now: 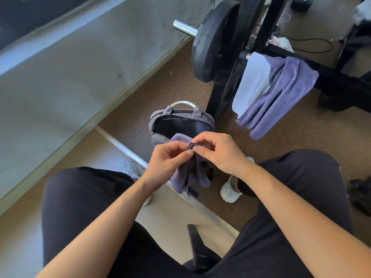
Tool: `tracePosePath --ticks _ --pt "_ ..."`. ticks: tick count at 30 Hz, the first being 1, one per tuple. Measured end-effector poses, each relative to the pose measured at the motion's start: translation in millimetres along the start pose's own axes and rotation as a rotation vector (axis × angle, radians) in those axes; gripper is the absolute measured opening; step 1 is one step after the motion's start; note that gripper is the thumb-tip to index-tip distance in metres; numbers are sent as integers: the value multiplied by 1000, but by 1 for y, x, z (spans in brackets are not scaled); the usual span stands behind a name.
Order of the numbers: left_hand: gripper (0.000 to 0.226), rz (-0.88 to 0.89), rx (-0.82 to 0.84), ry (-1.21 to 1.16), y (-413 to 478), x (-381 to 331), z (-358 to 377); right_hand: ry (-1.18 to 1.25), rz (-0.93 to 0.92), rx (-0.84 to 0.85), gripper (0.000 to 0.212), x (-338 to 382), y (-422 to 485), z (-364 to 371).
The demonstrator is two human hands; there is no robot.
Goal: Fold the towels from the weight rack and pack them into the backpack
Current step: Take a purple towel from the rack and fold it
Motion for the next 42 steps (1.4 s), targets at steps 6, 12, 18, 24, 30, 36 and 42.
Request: tracePosePath --ticks 6,12,18,24,30,36,42 --pt "20 102 5 290 5 7 -7 51 24 -108 2 0 -2 -13" --pt "26 168 -24 479 3 12 0 119 -10 -221 4 8 -4 -21" --pt "25 171 44 259 0 4 21 88 -31 -170 5 12 -6 -22" --pt "25 170 122 426 12 20 20 124 -67 -151 4 12 -8 -26" --pt "42 122 218 746 22 50 16 99 -57 -364 5 7 -6 -40" --pt "46 -99 274 998 21 74 3 47 70 -648 4 -19 -1 -51" --pt "58 -80 154 1005 16 78 -6 -128 234 -739 11 -55 -2 -63"
Point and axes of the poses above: each hand's wrist, its own y-axis towards the middle knuckle, its own z-axis out of the palm, x = y × z, the point moved 1 cm from there along y, towards the middle knuckle, and after that the axes turned 8 degrees about -z, right-handed, at the moved point
